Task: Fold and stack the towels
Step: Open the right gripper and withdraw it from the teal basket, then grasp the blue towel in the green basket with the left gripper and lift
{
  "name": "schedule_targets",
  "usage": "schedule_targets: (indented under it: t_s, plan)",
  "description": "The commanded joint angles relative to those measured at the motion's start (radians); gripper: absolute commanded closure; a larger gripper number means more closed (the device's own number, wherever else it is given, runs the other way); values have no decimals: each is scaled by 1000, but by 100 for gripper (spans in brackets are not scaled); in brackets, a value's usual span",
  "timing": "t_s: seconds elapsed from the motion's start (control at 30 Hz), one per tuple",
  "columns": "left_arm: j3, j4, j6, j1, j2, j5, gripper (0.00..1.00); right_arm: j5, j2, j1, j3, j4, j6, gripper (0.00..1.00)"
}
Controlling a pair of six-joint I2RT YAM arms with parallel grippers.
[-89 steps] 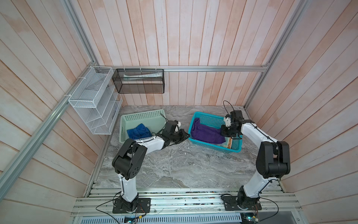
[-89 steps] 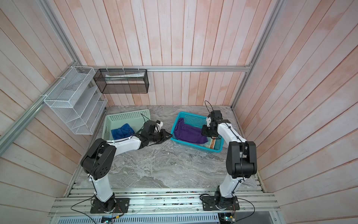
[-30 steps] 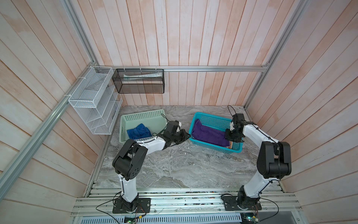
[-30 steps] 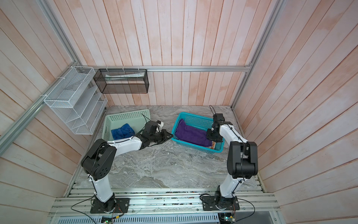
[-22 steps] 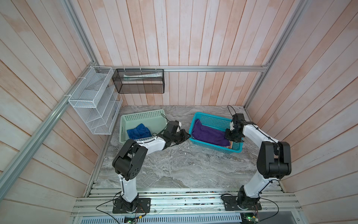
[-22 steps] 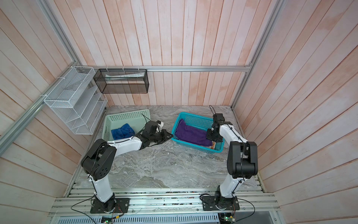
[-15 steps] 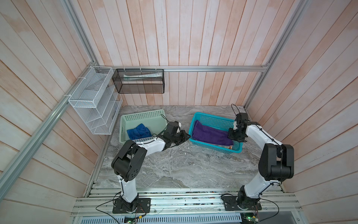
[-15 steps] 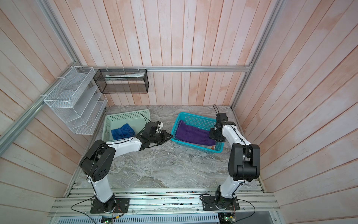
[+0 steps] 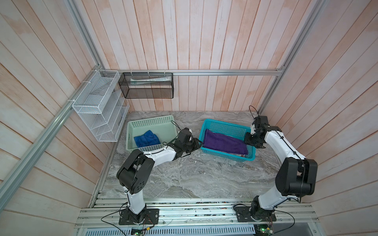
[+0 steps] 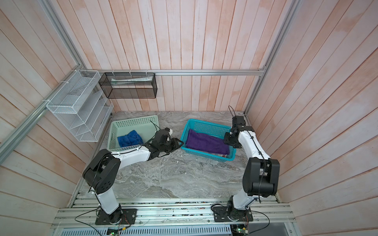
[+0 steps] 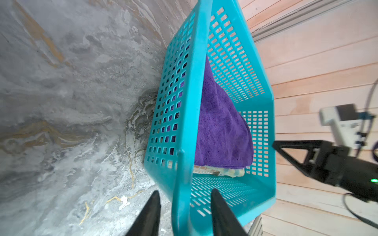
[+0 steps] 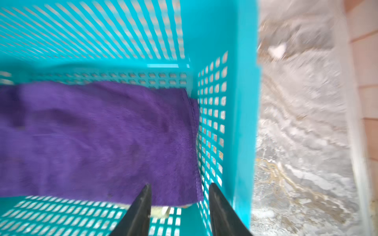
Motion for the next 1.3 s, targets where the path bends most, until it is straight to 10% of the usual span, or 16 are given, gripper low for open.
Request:
schedule_targets:
  t_s: [0.0,0.5,0.83,0.93,1.07,1.27]
  plan:
    - [53,-87,130,29,-90,-55,51,-15,-90,47,50,-37,19,53]
    - [264,-716,601,445,-121,-361,28,88,-205,828,-285,339,275,58]
    - [305,-752,594,559,146,-299,23,176,-108,846,-453,369,209,64]
    - [329,-766,580,562,177,-316,39,191,-70,729,-468,385,121,68]
    - [357,-760,581,562,102,-336,100,213,-20,591,-385,395,-5,70]
    - [461,-800,601,555,-130,-219,100,234,64,508,-230,390,-111,71]
